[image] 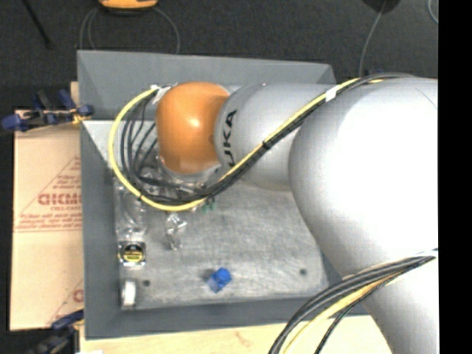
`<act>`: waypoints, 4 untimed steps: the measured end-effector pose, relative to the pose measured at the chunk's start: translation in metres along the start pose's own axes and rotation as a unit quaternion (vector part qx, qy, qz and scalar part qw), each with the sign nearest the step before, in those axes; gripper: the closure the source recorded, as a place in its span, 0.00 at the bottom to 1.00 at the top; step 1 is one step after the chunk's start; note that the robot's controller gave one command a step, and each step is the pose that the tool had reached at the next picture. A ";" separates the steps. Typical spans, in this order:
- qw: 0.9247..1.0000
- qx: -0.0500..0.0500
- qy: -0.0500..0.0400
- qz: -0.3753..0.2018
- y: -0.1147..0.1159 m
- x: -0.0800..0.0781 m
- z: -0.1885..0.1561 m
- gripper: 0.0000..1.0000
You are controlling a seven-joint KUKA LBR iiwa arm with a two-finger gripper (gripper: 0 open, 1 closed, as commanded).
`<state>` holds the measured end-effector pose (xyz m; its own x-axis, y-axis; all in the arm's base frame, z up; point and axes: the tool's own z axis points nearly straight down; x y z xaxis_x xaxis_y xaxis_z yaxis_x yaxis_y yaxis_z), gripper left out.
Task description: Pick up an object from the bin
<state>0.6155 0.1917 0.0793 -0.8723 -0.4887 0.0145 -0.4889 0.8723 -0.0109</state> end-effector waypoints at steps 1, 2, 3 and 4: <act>0.995 -0.002 -0.016 -0.103 -0.021 0.080 0.006 0.00; 0.997 -0.004 -0.008 -0.073 -0.095 0.167 -0.028 0.00; 0.983 -0.005 -0.008 -0.181 -0.022 0.159 -0.029 0.00; 0.941 0.000 -0.013 -0.337 -0.026 0.166 0.009 0.00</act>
Offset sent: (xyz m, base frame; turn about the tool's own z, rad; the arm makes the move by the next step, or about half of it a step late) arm -0.0642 -0.0569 -0.0093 -0.2104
